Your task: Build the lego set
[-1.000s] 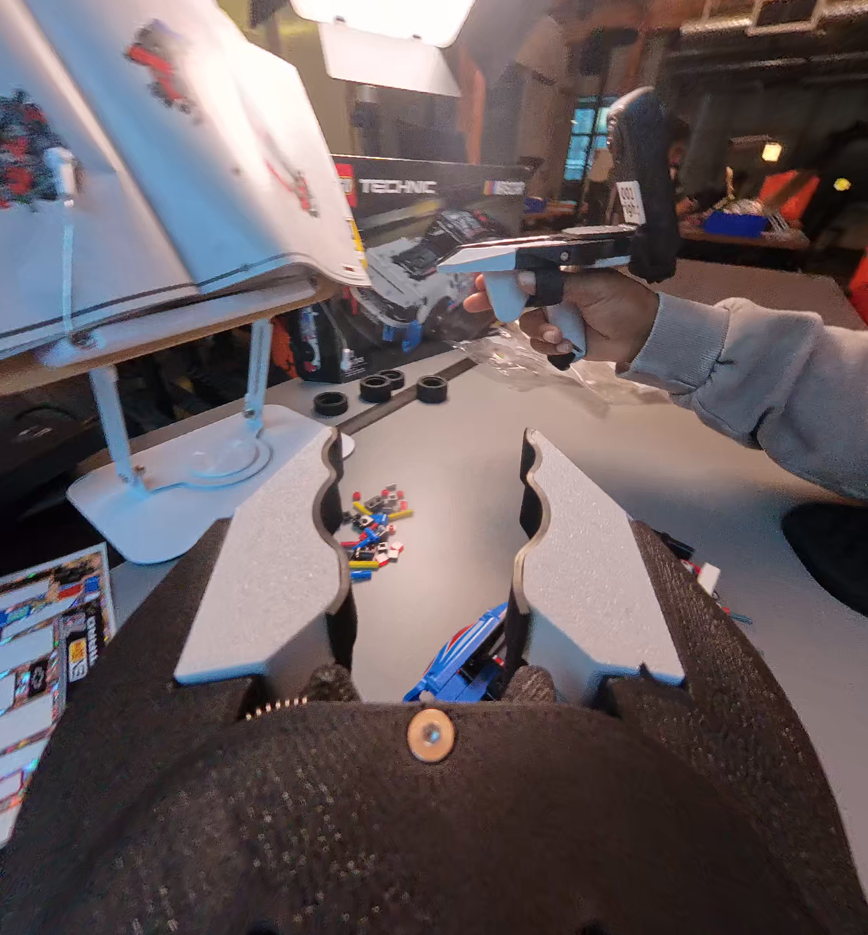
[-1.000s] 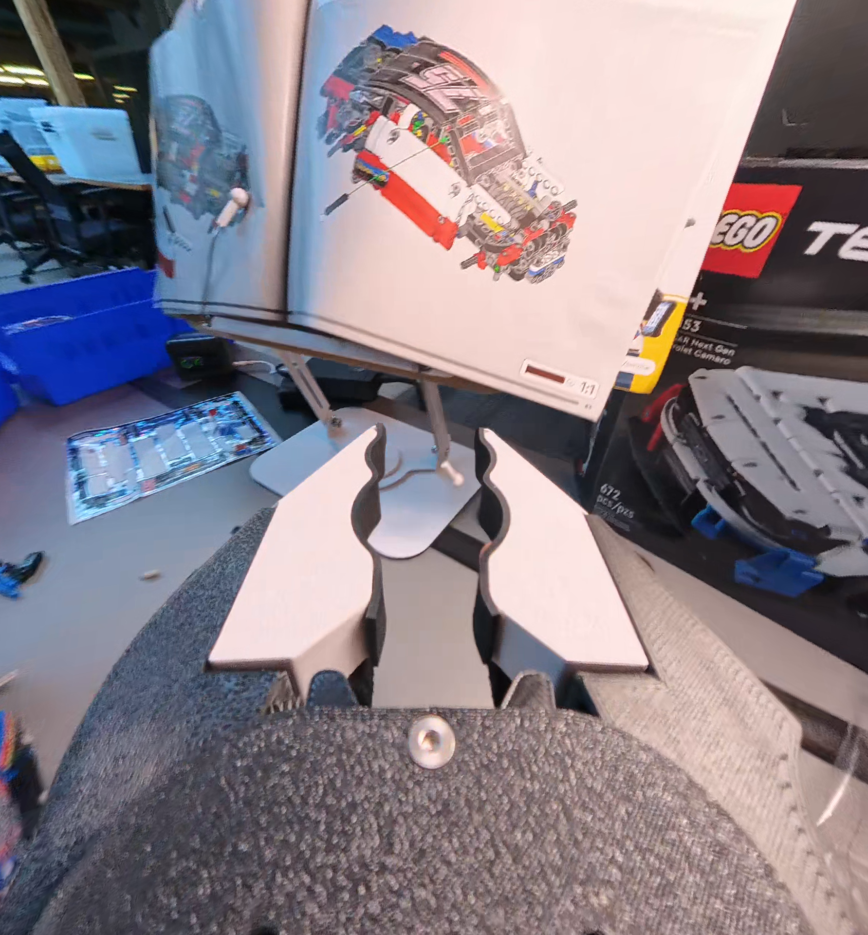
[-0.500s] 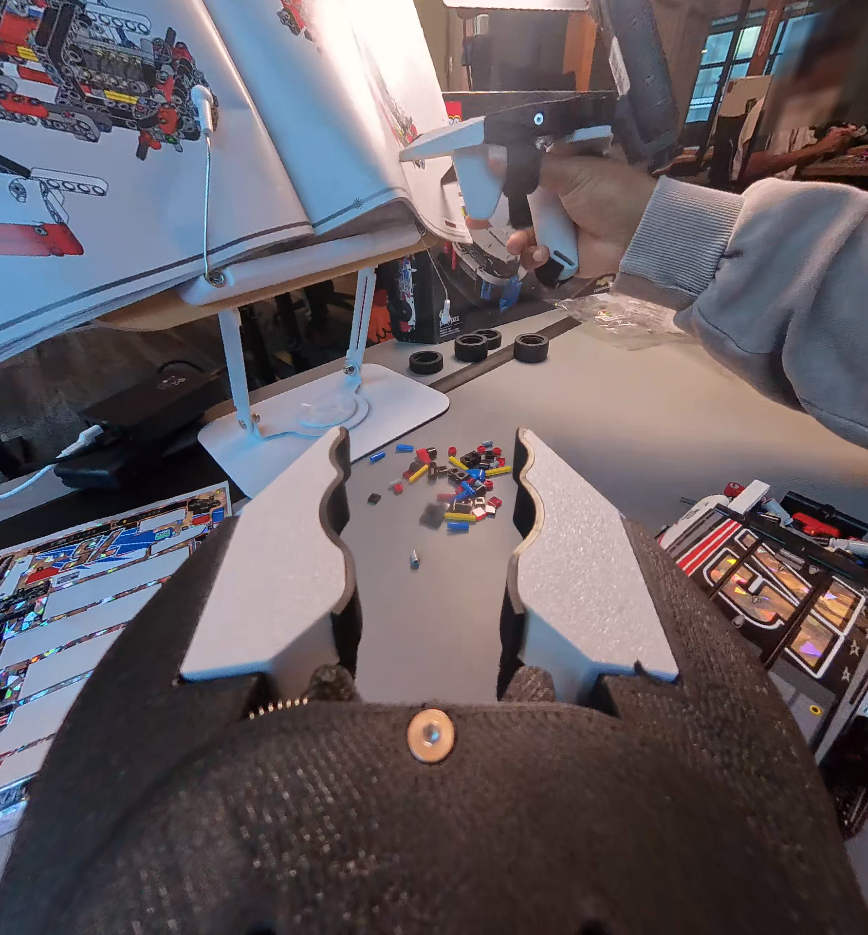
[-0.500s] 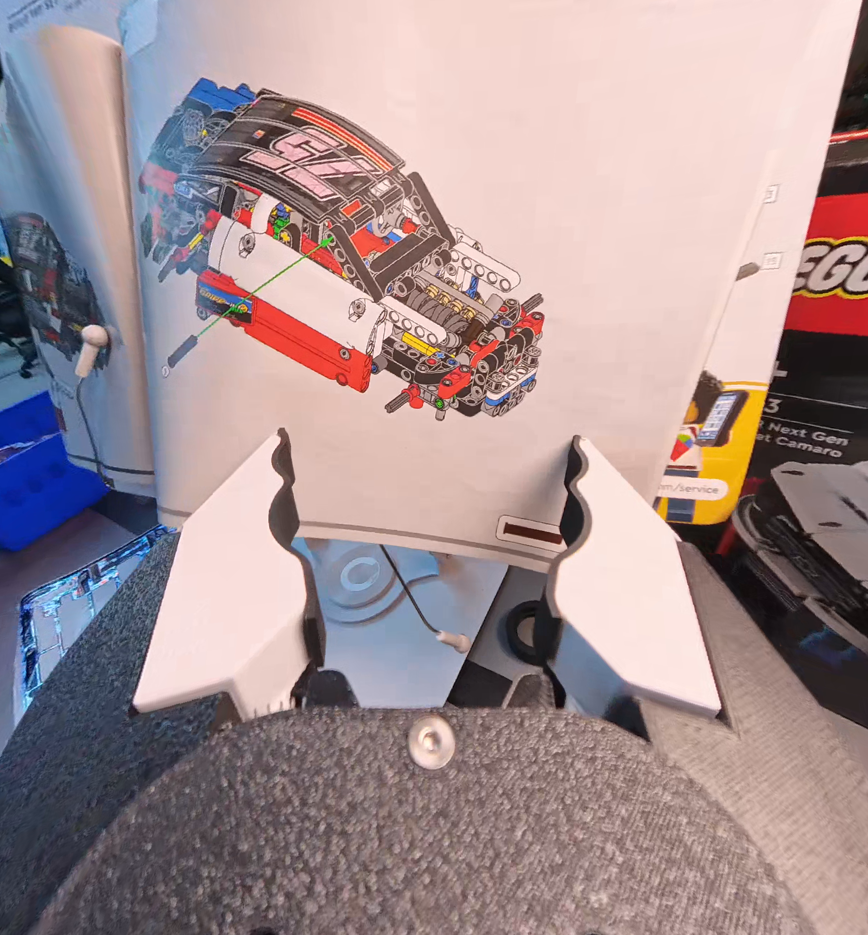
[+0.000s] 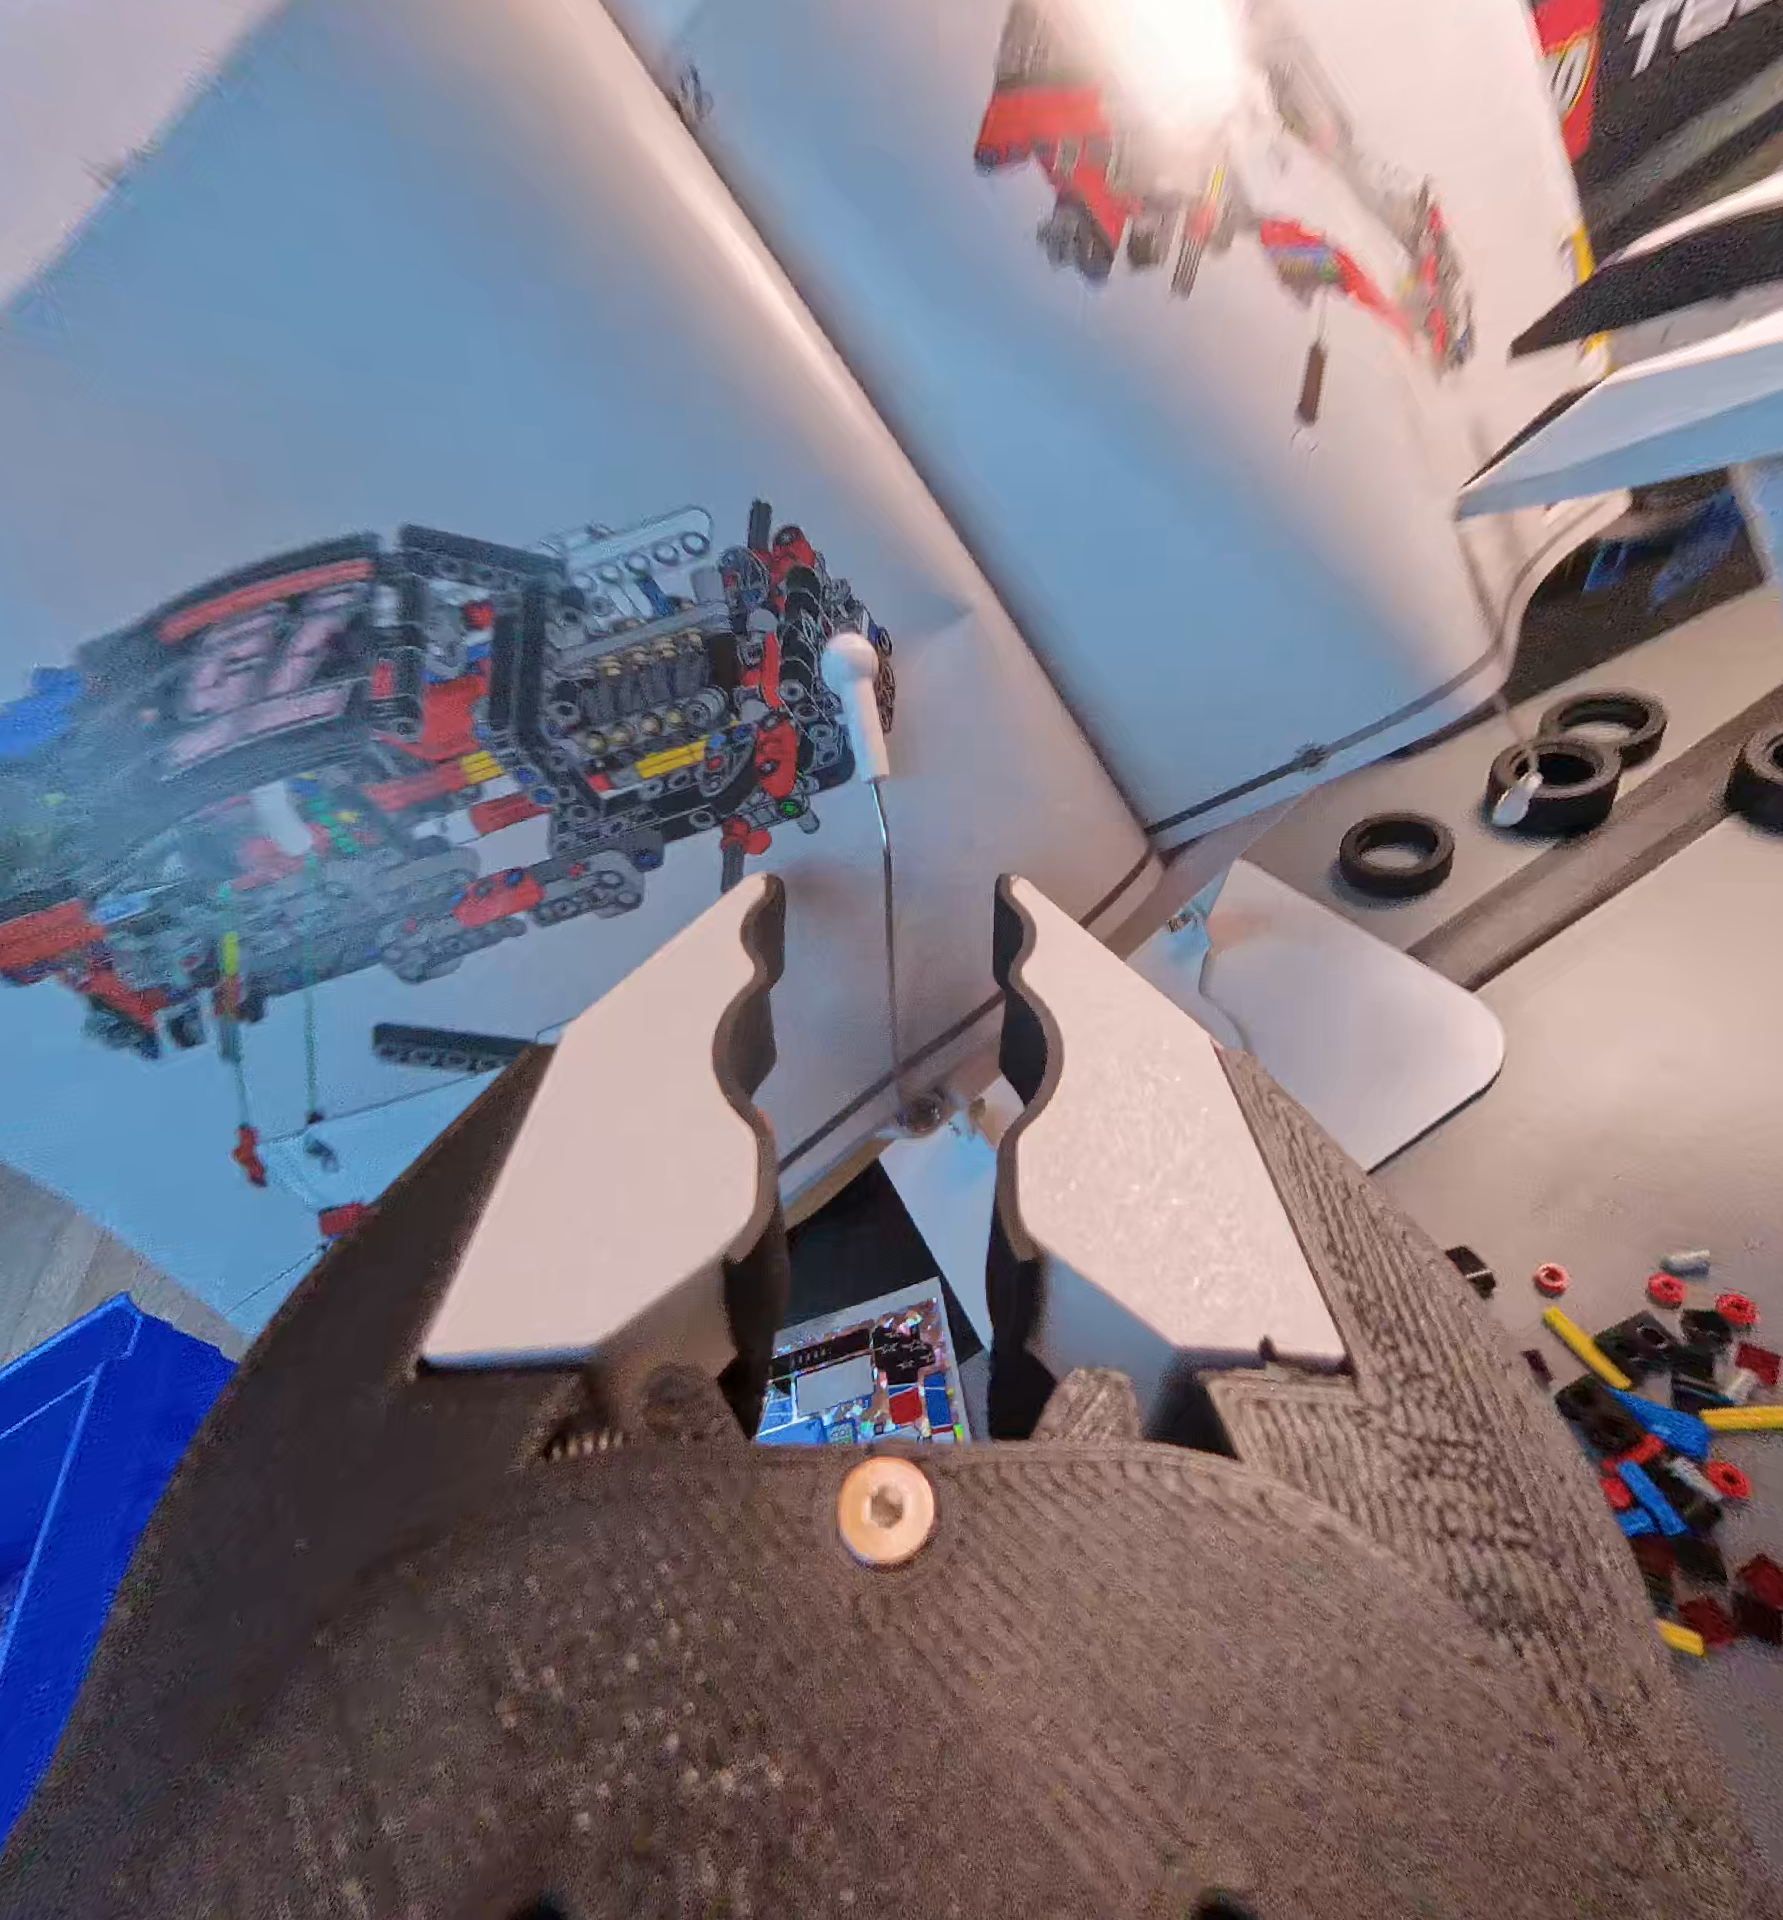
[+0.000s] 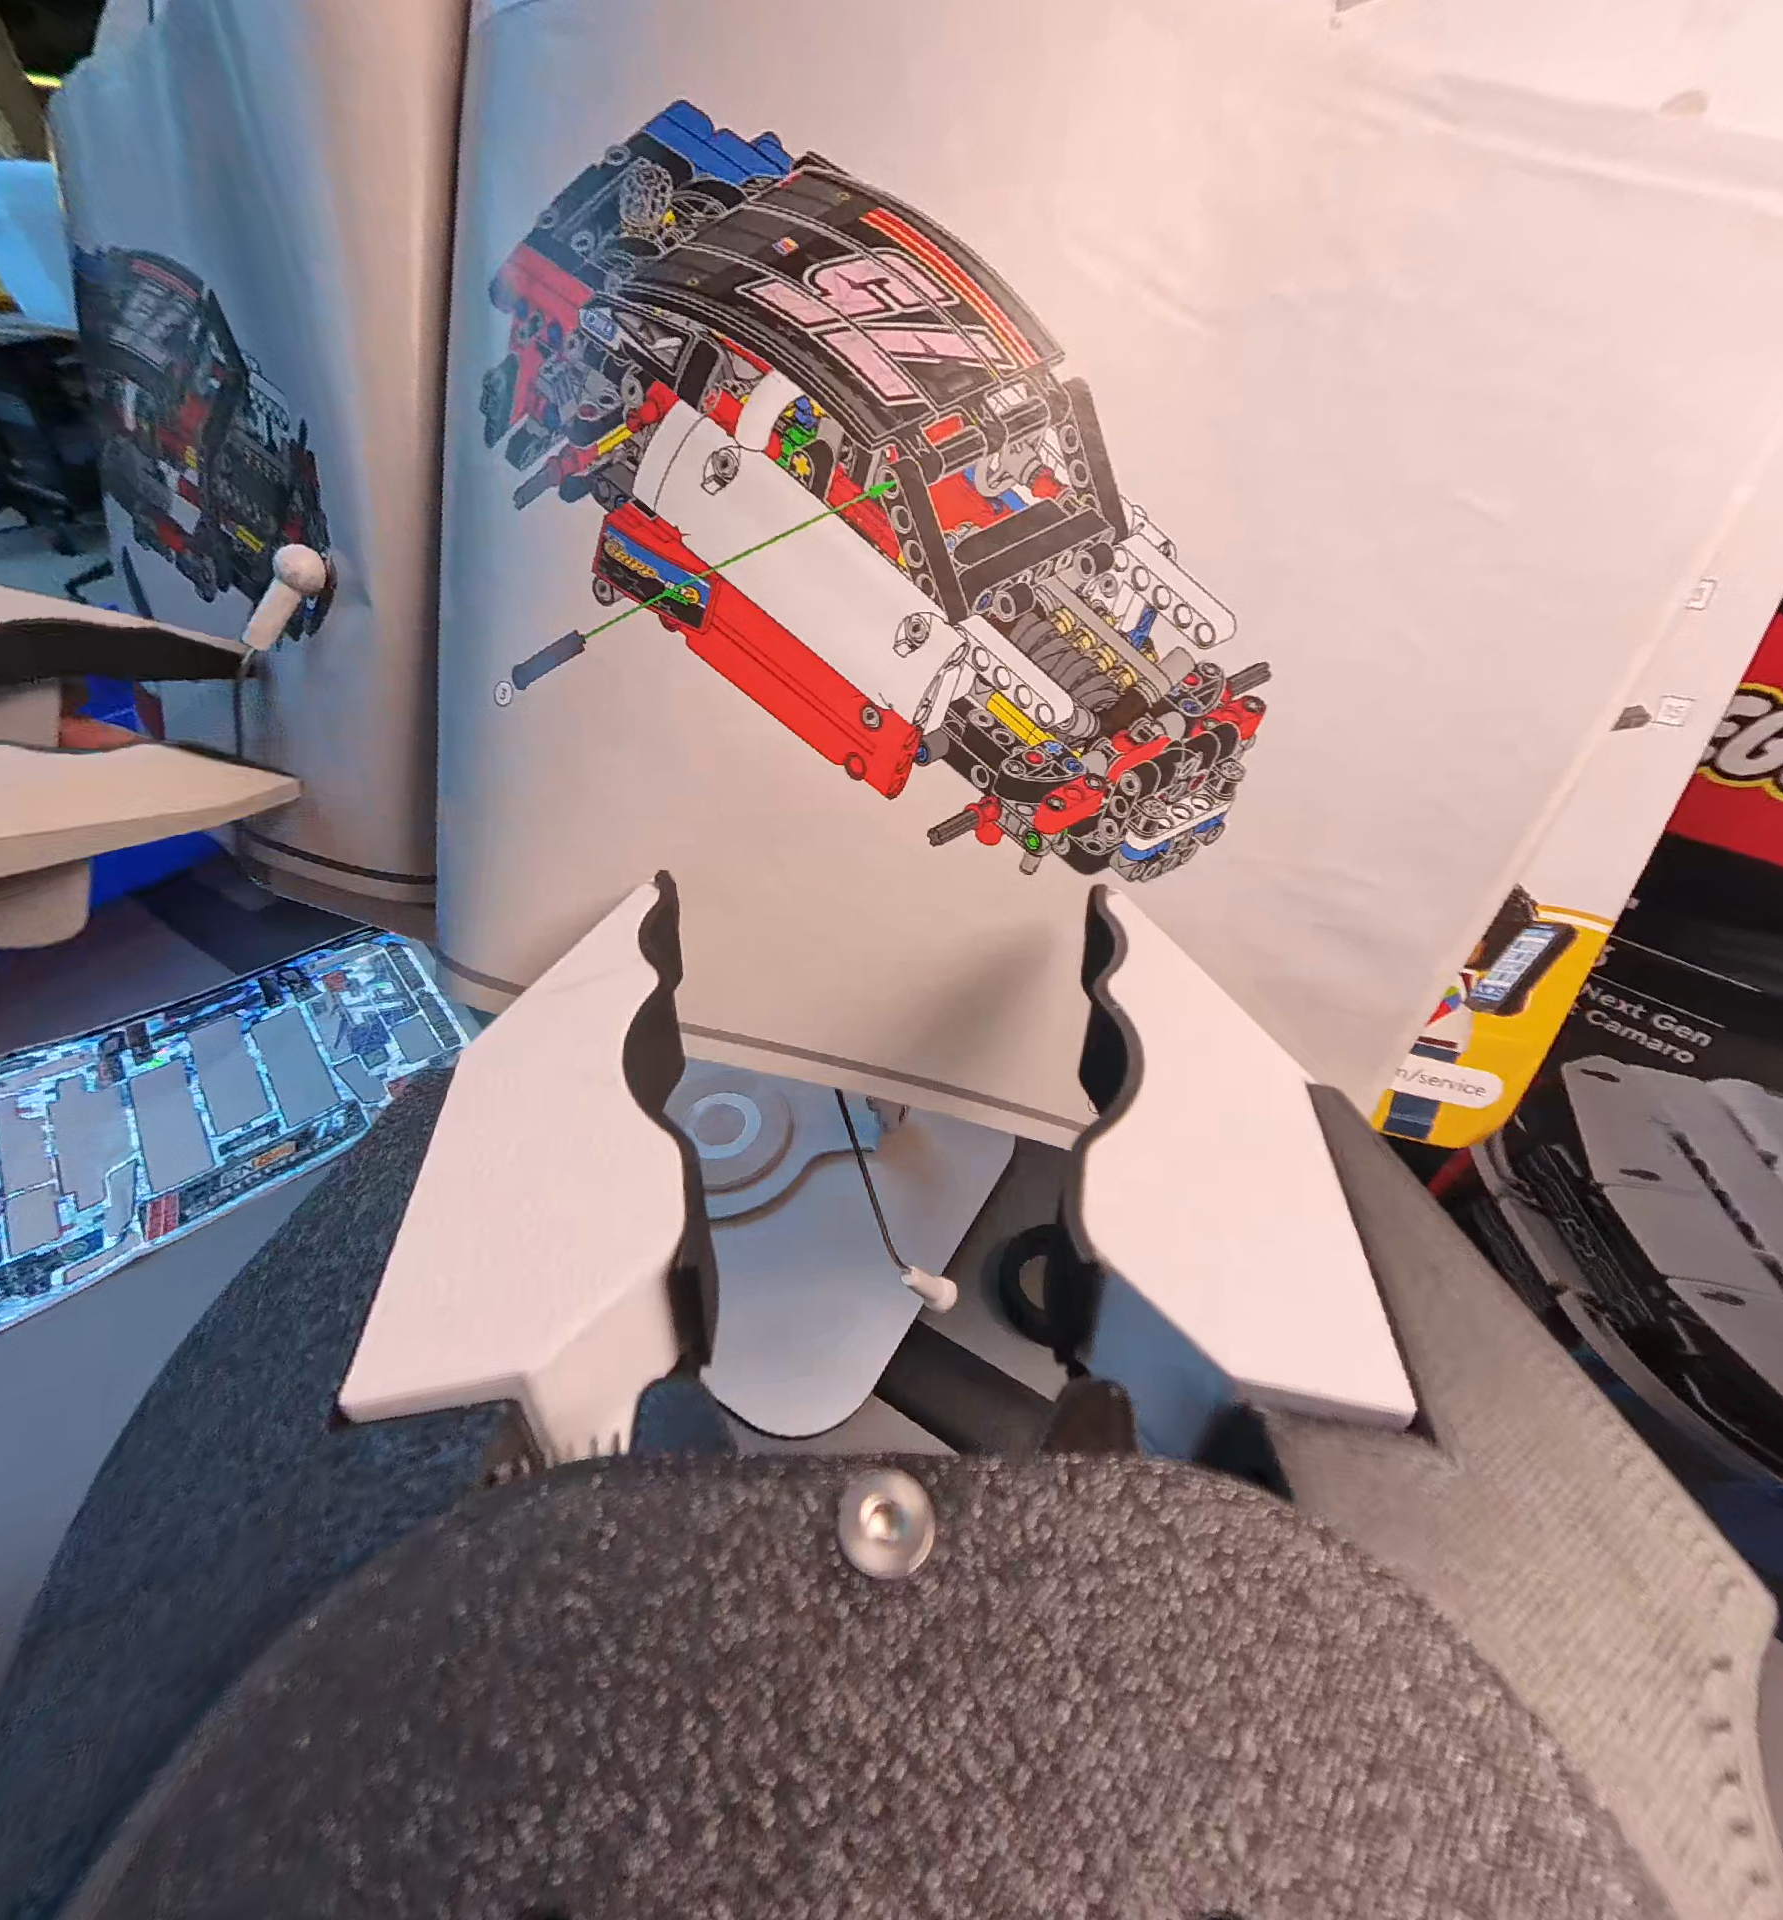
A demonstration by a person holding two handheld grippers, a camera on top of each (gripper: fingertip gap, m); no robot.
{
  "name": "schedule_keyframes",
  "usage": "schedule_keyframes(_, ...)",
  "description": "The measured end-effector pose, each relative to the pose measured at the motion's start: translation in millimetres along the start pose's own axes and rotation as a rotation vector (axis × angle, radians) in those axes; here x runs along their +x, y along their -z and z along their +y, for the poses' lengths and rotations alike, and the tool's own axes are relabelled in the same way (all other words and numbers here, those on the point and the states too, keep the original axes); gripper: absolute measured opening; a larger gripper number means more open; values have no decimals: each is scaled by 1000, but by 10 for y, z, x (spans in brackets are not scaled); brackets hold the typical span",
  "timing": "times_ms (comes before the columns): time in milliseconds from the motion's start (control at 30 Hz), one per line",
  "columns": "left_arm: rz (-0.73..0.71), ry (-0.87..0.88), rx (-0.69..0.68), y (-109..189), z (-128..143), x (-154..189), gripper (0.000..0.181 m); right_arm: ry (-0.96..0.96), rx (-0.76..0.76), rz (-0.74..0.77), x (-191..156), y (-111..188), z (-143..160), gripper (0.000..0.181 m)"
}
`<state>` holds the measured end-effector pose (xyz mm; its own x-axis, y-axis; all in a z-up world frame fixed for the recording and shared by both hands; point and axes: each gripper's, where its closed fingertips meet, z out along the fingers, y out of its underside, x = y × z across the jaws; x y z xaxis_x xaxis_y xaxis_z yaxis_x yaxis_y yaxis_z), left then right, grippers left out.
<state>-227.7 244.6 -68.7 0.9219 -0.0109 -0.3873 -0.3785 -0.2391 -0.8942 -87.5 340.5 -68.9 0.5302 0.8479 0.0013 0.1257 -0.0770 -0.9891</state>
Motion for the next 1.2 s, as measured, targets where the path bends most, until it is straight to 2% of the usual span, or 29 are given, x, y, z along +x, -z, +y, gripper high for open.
schedule_keyframes(33, -15, -18, -14, -78, 18, -59, 34, 6, -14, 11, 31, -8, 23, 79)
schedule_keyframes(67, -54, -17, 9, -85, 10, -161, 14, 13, -32, 19, 60, -17, 56, 80)
schedule_keyframes(100, -65, 55, 40, -55, 26, -236, 2, 17, -44, 21, 81, -21, 86, 80)
schedule_keyframes(133, -47, 226, 86, -10, 77, -296, 2, 21, -54, 21, 100, -26, 118, 81)
schedule_keyframes(200, 29, 698, 202, 106, 271, -425, 1, 37, -71, 19, 132, -37, 179, 81)
schedule_keyframes(267, 164, 1135, 285, 206, 478, -415, 1, 33, -74, 8, 143, -58, 210, 80)
schedule_keyframes(300, 223, 1287, 297, 257, 572, -369, 1, 28, -72, 3, 133, -58, 210, 79)
schedule_keyframes(367, 288, 1440, 260, 333, 778, -234, 0, 24, -66, 2, 131, -57, 194, 79)
schedule_keyframes(433, 305, 1498, 254, 433, 861, -140, 1, 21, -65, 2, 132, -61, 194, 79)
schedule_keyframes(467, 324, 1477, 259, 501, 797, -88, 3, 15, -63, 3, 134, -58, 186, 79)
schedule_keyframes(533, 295, 1287, 291, 654, 525, -19, 6, -17, -35, -1, 149, -37, 116, 87)
schedule_keyframes(633, 216, 759, 312, 706, -76, 161, 10, -81, 21, -37, 106, -8, -83, 100)
schedule_keyframes(700, 222, 429, 243, 506, -368, 412, 20, -65, -14, -63, 40, -55, -175, 108)
schedule_keyframes(767, 217, 199, 150, 223, -500, 601, 28, -23, -22, -54, 30, -96, -324, 113)
schedule_keyframes(833, 131, 17, 59, -68, -496, 590, 18, 26, -28, -25, 92, -131, -473, 119)
schedule_keyframes(900, 94, -106, -19, -294, -434, 594, 2, 43, -43, -9, 179, -170, -568, 125)
schedule_keyframes(1000, 45, -152, -89, -499, -372, 575, 0, 67, -70, 12, 335, -232, -618, 132)
schedule_keyframes(1100, 31, -151, -124, -558, -360, 567, 0, 98, -110, 33, 428, -299, -554, 133)
schedule_keyframes(1200, 55, -131, -119, -543, -358, 574, 0, 175, -123, 94, 496, -339, -477, 121)
